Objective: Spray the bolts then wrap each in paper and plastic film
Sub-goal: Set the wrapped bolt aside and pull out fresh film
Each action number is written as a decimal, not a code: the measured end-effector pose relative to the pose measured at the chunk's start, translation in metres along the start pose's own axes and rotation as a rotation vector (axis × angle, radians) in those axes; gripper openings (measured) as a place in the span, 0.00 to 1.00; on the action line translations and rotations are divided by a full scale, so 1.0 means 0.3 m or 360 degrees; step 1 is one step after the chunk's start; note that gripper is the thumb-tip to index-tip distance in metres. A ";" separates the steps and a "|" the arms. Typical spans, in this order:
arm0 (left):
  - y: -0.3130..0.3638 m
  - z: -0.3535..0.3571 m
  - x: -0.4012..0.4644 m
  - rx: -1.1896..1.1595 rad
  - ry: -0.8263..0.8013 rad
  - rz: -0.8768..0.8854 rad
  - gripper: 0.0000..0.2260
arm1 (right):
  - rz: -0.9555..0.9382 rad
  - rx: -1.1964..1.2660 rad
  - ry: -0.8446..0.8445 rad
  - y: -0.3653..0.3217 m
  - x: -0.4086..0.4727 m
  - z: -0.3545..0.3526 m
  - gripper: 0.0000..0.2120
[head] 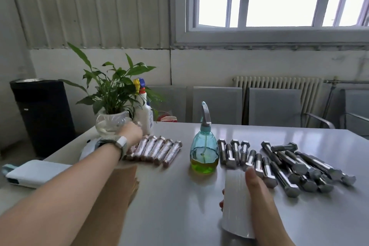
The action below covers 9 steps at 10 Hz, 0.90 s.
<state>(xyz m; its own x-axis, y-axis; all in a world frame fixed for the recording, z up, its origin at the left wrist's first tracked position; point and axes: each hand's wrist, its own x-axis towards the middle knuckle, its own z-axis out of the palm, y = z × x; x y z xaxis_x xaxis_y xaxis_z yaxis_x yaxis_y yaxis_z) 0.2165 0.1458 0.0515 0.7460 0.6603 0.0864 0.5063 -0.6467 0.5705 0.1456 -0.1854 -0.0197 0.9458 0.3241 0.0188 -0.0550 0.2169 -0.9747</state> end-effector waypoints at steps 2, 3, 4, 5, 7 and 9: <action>-0.123 0.075 0.136 0.0328 0.0219 0.0122 0.17 | 0.0109 0.0019 -0.0048 0.006 0.060 -0.021 0.39; -0.136 0.118 0.169 0.0401 0.0131 0.0089 0.24 | 0.0099 -0.0073 0.0052 0.025 0.095 -0.042 0.36; -0.126 0.137 0.181 0.0434 0.0089 0.0062 0.28 | 0.0121 -0.0121 0.0108 0.059 0.109 -0.063 0.38; -0.119 0.131 0.167 0.0464 0.0089 0.0027 0.29 | 0.0120 -0.0114 0.0069 0.073 0.109 -0.068 0.47; -0.140 0.094 0.103 0.0463 0.0138 0.0005 0.27 | 0.0004 -0.0008 0.0160 0.055 0.096 -0.038 0.43; -0.169 0.032 0.010 0.0275 0.0113 0.0007 0.28 | 0.0046 -0.0005 0.0106 0.033 0.062 -0.030 0.42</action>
<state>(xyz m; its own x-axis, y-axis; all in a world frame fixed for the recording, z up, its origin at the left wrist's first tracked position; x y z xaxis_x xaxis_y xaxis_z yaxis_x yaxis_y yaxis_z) 0.1973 0.1768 0.0150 0.7192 0.6786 0.1492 0.5744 -0.7014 0.4221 0.1654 -0.1855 -0.0311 0.9630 0.2685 -0.0242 -0.0817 0.2052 -0.9753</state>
